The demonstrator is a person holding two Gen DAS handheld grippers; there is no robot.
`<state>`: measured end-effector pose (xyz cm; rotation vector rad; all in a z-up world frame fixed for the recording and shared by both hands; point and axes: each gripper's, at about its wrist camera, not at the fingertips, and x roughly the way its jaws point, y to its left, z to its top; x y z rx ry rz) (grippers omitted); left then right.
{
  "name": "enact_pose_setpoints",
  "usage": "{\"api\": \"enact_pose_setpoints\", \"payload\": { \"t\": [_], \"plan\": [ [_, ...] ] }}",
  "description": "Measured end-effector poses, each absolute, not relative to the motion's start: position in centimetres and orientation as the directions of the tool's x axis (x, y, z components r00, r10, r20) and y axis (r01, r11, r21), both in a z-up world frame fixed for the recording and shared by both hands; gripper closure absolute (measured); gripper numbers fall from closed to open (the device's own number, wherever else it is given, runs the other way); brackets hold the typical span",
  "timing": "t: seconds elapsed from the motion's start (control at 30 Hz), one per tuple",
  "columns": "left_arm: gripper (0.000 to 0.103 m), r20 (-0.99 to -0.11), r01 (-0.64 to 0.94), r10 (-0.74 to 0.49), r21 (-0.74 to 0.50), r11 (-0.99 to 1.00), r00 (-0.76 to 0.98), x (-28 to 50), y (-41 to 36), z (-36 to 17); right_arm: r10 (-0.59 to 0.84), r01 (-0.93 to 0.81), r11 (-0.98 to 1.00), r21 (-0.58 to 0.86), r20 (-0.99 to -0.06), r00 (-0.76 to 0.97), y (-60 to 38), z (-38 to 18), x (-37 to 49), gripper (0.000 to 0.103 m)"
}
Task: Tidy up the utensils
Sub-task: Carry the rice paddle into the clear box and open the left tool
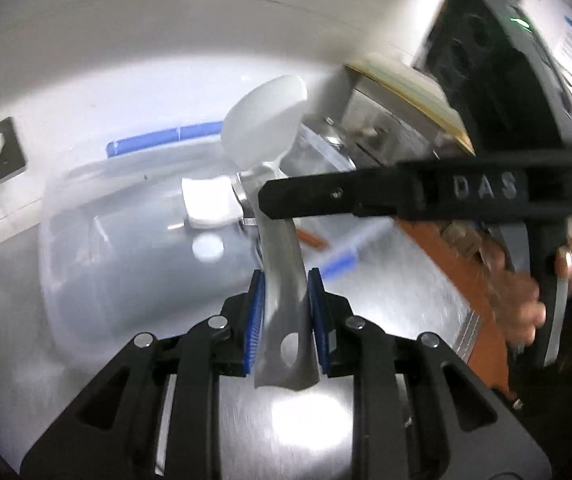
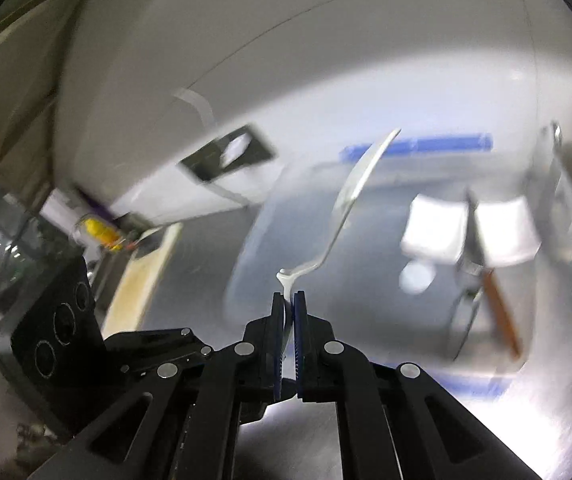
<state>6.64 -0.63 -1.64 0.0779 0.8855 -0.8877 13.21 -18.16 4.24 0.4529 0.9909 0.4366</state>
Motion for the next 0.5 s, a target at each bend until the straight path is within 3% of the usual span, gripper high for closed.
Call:
{"api": "enact_pose_setpoints", "payload": {
  "t": [0.2, 0.37, 0.5],
  "plan": [
    [0.082, -0.798, 0.624, -0.584, -0.383, 0.68, 0.146, 16.1, -7.0, -6.5, 0.48, -0.047, 0.867, 0.496, -0.807, 0.345, -20.2, -1.5, 21.6, 0.096],
    [0.082, -0.839, 0.527, -0.543, -0.483, 0.699, -0.049, 20.2, -9.7, -12.3, 0.534, 0.054, 0.832, 0.552, -0.823, 0.195, -22.2, -8.4, 26.0, 0.097],
    [0.082, -0.872, 0.426, -0.47, -0.481, 0.766, -0.138, 22.1, -10.3, -15.8, 0.518, 0.089, 0.843, 0.53, -0.846, 0.13, -22.9, -11.5, 27.6, 0.097]
  ]
}}
